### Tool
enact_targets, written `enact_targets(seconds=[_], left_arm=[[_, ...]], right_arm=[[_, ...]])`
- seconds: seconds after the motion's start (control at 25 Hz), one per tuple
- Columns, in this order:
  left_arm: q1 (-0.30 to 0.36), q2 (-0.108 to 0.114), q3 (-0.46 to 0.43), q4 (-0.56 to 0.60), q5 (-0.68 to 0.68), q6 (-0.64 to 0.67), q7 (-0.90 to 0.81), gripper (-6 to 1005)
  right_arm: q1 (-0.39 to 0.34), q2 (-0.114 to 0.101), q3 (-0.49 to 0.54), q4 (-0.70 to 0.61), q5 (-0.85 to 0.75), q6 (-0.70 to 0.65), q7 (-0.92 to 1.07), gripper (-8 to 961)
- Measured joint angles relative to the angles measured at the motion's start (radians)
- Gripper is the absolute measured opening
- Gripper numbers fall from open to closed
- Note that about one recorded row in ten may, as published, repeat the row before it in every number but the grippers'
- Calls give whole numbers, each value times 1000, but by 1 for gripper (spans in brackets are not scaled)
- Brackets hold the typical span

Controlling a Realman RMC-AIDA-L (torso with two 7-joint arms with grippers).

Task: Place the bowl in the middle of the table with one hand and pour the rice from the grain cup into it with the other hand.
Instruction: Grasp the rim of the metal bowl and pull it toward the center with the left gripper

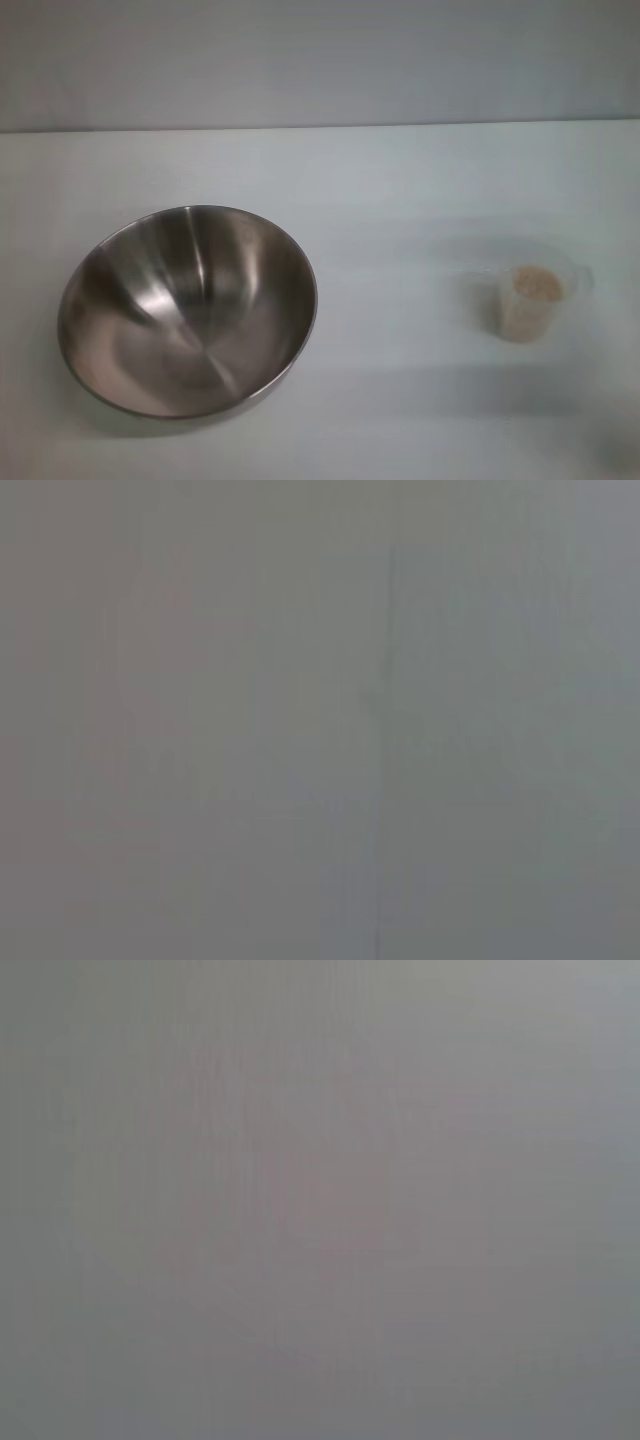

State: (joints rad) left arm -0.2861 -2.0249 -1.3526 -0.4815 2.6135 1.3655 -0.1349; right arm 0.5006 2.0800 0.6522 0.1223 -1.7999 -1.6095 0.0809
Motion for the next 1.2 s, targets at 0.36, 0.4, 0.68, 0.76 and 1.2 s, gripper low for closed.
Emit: enact_targets(seconds=[0.36,0.4,0.68,0.76,1.2], left_arm=[[3,3,-5,-2,20,6,-22,813],[3,1,-6,-2,20,7,-22,813],[-2,-14,-20,-1,20,-11,-23,813],[-5,-15,-24,-4,20,-22,-23,813],[-18,-11,-51,-66,22,-161,-22,812]], right_arm=[[15,-1,5,1,5,-39,1,634],[15,-2,5,0,5,-39,4,634],[21,-3,4,-7,6,-28,5,634],[25,-3,4,-12,6,-27,5,633],[39,-5,4,-26,7,9,7,635]])
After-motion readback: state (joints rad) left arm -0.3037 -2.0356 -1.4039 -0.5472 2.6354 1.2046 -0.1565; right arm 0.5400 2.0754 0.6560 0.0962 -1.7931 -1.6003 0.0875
